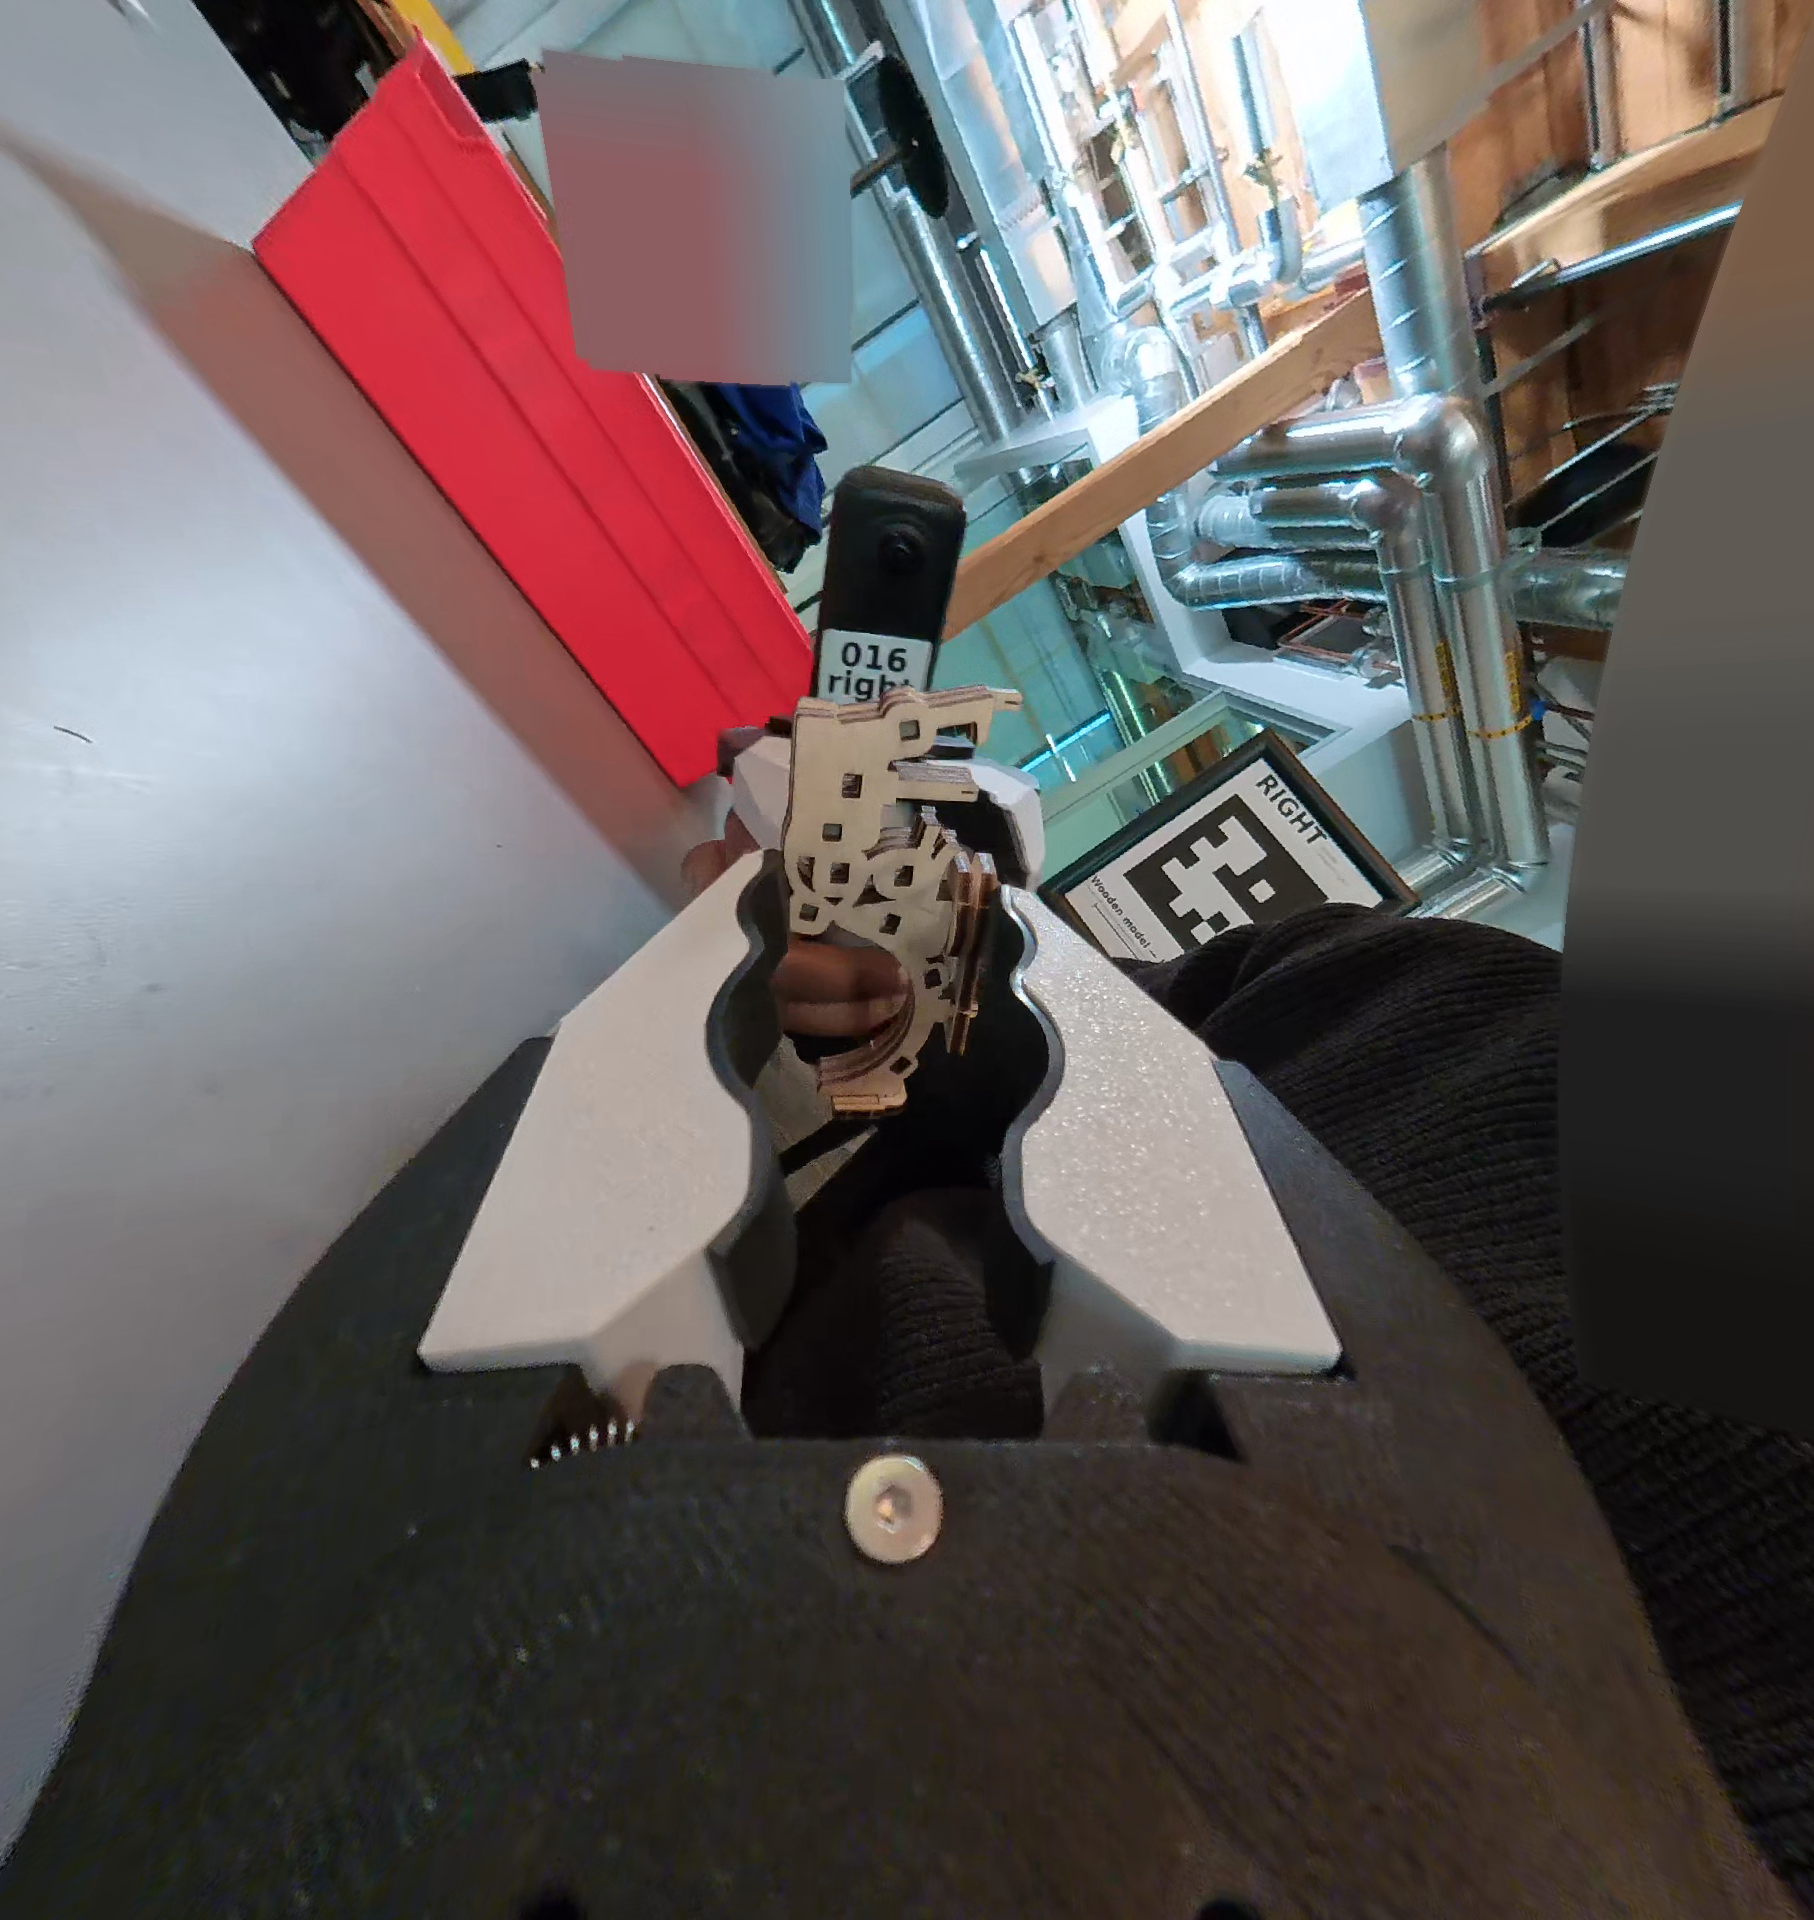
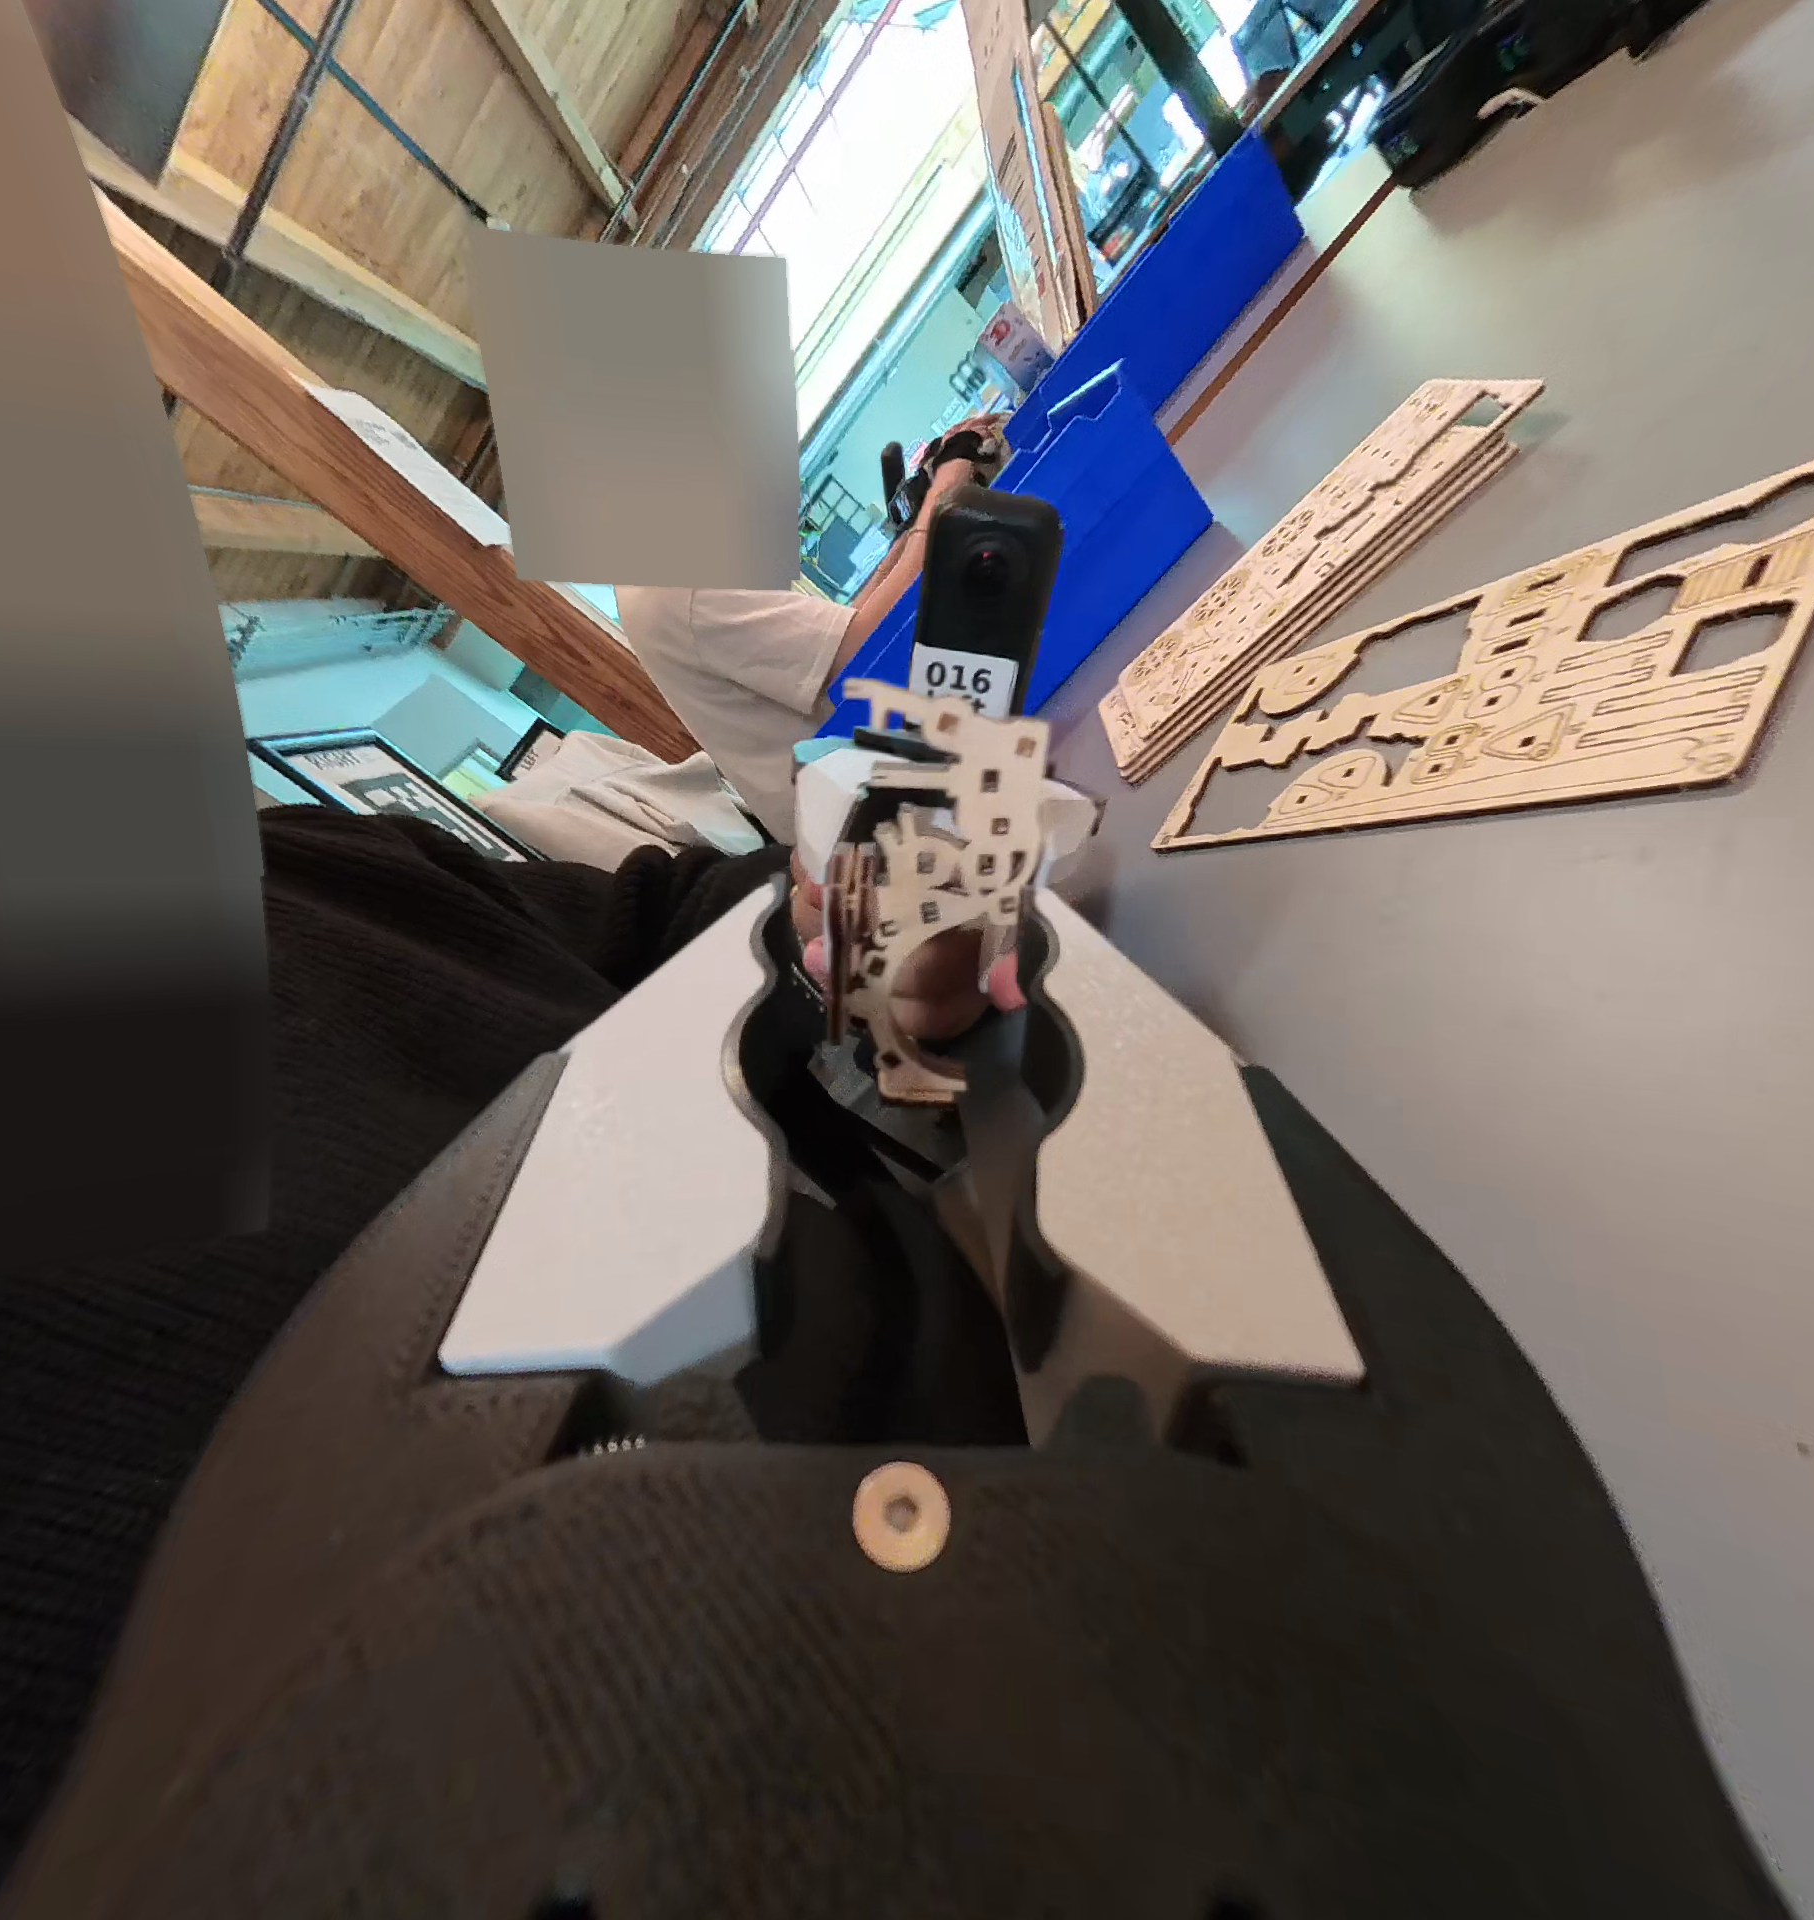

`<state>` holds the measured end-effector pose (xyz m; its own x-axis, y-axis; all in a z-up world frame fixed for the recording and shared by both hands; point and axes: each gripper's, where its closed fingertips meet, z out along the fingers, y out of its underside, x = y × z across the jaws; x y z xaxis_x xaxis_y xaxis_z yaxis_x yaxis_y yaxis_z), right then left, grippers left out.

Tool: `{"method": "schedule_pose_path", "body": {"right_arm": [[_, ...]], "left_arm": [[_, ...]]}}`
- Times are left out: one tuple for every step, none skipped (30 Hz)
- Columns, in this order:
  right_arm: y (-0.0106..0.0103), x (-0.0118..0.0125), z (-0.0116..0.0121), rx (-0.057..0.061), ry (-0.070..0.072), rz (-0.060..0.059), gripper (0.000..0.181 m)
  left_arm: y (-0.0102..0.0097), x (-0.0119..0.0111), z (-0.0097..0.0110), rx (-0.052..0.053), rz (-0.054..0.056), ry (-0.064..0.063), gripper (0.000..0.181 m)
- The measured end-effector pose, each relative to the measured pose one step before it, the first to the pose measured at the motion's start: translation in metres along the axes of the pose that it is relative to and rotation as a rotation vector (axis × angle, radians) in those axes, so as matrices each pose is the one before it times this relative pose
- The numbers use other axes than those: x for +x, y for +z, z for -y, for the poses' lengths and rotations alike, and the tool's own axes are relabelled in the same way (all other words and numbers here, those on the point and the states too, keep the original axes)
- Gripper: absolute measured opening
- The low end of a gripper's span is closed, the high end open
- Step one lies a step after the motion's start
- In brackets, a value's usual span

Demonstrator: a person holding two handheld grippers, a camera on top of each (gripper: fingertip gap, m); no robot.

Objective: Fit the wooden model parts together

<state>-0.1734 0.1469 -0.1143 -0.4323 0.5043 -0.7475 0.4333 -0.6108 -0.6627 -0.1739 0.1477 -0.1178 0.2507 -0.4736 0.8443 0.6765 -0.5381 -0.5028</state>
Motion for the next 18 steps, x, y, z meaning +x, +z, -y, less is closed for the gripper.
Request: {"method": "schedule_pose_path", "body": {"right_arm": [[-0.00068, 0.00229, 0.00043, 0.0036, 0.0141, -0.0023, 0.044], [-0.00011, 0.00191, -0.00074, -0.0037, 0.0074, -0.0026, 0.045], [0.00037, 0.00071, -0.00068, -0.0032, 0.0024, 0.001, 0.047], [0.00091, -0.00087, -0.00061, -0.0029, 0.0009, 0.0059, 0.049], [0.00118, -0.001, -0.00112, -0.0056, -0.0005, 0.0041, 0.05], [0.00125, -0.0007, -0.00125, -0.0063, -0.0037, 0.0007, 0.048], [0.00074, -0.00045, -0.00112, -0.0044, -0.0046, -0.0009, 0.045], [0.00012, 0.00025, -0.00035, -0.0007, -0.0037, -0.0034, 0.041], [-0.00047, 0.00052, 0.00003, -0.0008, -0.0012, -0.0023, 0.039], [-0.00039, 0.00023, -0.00034, -0.0044, 0.0043, 0.0017, 0.039], [-0.00015, 0.00002, -0.00053, -0.0049, 0.0056, 0.0018, 0.039], [0.00002, 0.00027, -0.00047, -0.0054, 0.0028, -0.0006, 0.039], [-0.00013, 0.00002, -0.0006, -0.0073, 0.0011, -0.0008, 0.039], [-0.00026, -0.00008, -0.00038, -0.0064, 0.0, 0.0008, 0.039], [-0.00023, -0.00031, -0.00013, -0.0035, -0.0015, 0.0015, 0.039], [-0.00006, -0.00032, -0.00008, -0.0017, -0.0035, 0.0003, 0.038], [0.00005, -0.0003, 0.00029, 0.0011, -0.0043, -0.0014, 0.038], [0.00015, -0.0004, 0.00039, 0.0038, -0.003, -0.0013, 0.038]], "left_arm": [[0.00067, 0.00107, -0.00113, -0.0048, -0.0037, 0.003, 0.038], [0.00062, 0.00117, -0.00122, -0.0059, -0.0035, 0.0023, 0.038], [0.0006, 0.00058, -0.00084, -0.0046, 0.0002, 0.0039, 0.038], [0.00032, -0.00015, -0.0005, -0.003, 0.0035, 0.0045, 0.038], [0.00015, -0.00061, -0.00062, -0.0048, 0.0055, 0.0027, 0.038], [0.00031, -0.00073, -0.00117, -0.0082, 0.0053, 0.0027, 0.038], [0.00051, -0.0003, -0.00136, -0.0081, 0.0038, 0.0061, 0.038], [0.00035, 0.00027, -0.00041, -0.0015, 0.0025, 0.009, 0.038], [0.00055, 0.0007, -0.00068, -0.0054, -0.0003, 0.0047, 0.038], [0.00022, -0.00006, -0.00041, -0.003, 0.0037, 0.0079, 0.038], [0.00002, -0.00022, -0.00027, -0.001, 0.0014, 0.0031, 0.038], [-0.00017, -0.0002, -0.00021, 0.0004, -0.0021, -0.0038, 0.038], [0.00008, -0.00012, -0.00037, -0.0006, -0.0019, -0.0025, 0.038], [0.00025, 0.00007, -0.00041, -0.0011, 0.0, 0.0042, 0.038], [0.00026, 0.00038, -0.00023, -0.0001, 0.0008, 0.0065, 0.038], [0.00009, 0.00021, -0.00012, 0.0005, -0.0005, 0.0048, 0.038], [0.0, 0.00034, 0.00025, 0.003, -0.002, 0.0013, 0.038], [-0.00018, 0.00051, 0.00052, 0.0056, -0.0025, 0.0, 0.038]]}}
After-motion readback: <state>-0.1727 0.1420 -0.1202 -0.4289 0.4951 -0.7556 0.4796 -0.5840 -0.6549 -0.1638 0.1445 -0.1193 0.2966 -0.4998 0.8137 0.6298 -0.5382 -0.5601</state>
